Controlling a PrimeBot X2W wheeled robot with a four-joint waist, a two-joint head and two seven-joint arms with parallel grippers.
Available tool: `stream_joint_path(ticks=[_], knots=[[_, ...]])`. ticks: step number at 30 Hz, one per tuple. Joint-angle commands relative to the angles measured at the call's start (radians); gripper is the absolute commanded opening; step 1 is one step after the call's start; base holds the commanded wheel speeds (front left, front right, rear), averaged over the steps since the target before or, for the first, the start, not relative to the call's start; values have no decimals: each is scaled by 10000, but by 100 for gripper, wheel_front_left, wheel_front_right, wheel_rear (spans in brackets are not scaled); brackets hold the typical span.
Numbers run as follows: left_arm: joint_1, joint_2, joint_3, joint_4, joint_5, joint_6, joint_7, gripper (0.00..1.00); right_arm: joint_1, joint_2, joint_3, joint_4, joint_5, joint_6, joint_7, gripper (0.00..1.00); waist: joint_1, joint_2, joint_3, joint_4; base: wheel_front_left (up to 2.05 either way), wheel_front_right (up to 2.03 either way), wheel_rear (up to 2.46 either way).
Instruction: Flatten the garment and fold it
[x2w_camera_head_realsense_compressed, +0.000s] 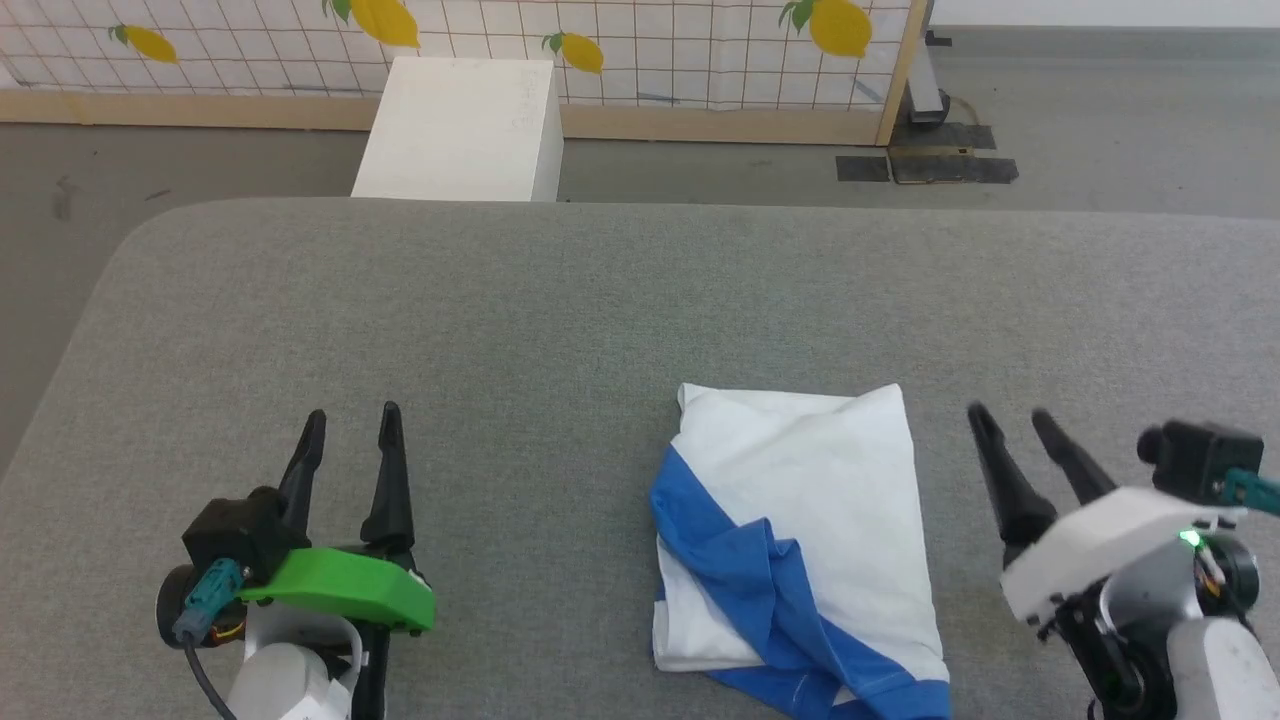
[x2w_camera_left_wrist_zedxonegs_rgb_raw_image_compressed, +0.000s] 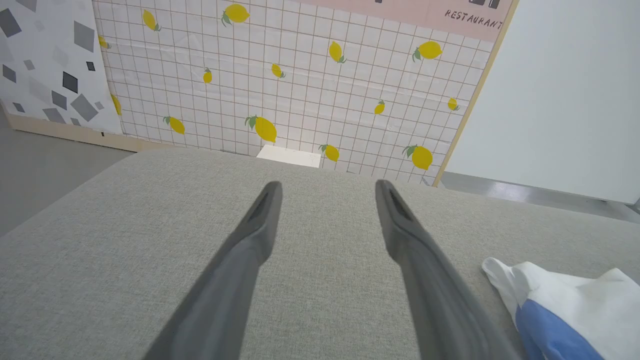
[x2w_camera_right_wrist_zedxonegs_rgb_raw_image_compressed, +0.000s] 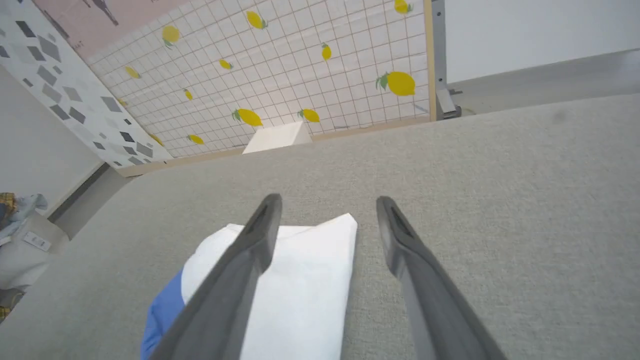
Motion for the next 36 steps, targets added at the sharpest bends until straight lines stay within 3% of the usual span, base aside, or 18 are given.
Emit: stream_joint_path(ticks=[1,6,17,18,19,20,24,30,36], knots=[[13,-47,-7,-20,45,-67,-47,100,111,10,-113,314,370,-13,41,100,-1,0,7,6,0,0,0],[0,-59,-72,17,28,-69,-47,100,107,10,101,1770,1252,-13,338,100,-1,0,64,49,0,0,0],[36,-76,-220,156,-35,-73,-47,100,-638,10,743,3940,1338,-13,1448,100,-1,0,79,283,0,0,0],[79,-80,-250,186,-55,-73,-47,100,-783,10,909,4273,1307,-13,1900,44,-1,0,35,322,0,0,0],[90,-81,-254,194,-67,-73,-47,100,-812,10,942,4319,1299,-13,2004,27,-1,0,22,327,0,0,0],[104,-82,-253,204,-81,-73,-47,100,-845,10,1007,4316,1280,-13,2104,0,-1,0,7,328,0,0,0],[187,-85,-181,175,-103,-74,-47,100,-979,10,1169,3911,650,-13,2302,0,-1,0,-19,215,0,0,0],[259,-89,-5,-16,-69,-73,-47,100,-1538,-120,2090,2357,-1969,-13,3072,0,-1,0,160,-342,0,0,0],[130,-93,124,-302,-32,-73,-47,100,-2364,-1998,3585,1410,-2972,-13,3734,0,-1,0,572,-1248,0,0,0]])
